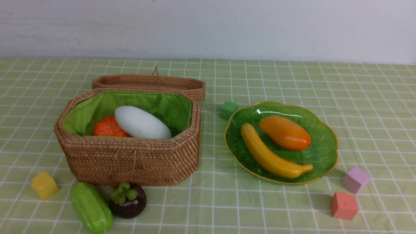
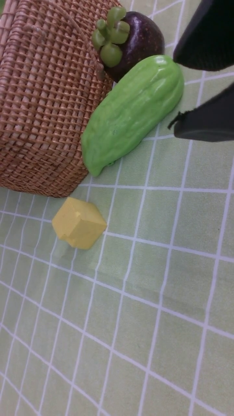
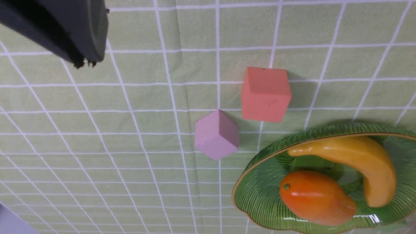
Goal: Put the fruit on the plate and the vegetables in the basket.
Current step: Take a chayote with your left arm and place it on the basket on the left.
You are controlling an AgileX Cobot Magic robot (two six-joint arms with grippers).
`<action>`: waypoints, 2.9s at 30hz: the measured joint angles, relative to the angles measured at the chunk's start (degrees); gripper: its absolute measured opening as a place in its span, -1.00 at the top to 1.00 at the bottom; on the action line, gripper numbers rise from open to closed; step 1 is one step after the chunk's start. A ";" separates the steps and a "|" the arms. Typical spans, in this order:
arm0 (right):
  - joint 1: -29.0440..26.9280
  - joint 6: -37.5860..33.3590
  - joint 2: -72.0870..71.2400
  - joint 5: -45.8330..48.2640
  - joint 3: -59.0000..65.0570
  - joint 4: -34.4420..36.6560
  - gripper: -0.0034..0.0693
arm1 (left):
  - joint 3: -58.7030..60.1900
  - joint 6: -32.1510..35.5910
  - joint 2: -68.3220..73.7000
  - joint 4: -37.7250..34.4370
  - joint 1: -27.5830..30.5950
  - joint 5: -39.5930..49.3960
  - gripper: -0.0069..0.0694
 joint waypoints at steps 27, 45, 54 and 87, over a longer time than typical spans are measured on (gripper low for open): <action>0.00 0.00 0.00 0.00 0.00 0.00 0.78 | 0.00 -1.38 0.00 -1.33 0.00 -3.14 0.19; 0.00 0.00 0.00 0.00 0.00 0.00 0.75 | -11.71 -9.47 0.00 -19.92 0.00 -34.58 0.19; 0.00 0.00 0.00 0.00 0.00 0.00 0.72 | -40.21 -3.06 20.44 -15.36 0.00 8.76 0.19; 0.00 0.00 0.00 0.04 0.00 0.00 0.60 | -47.83 -10.48 89.48 -18.51 0.00 9.68 -0.62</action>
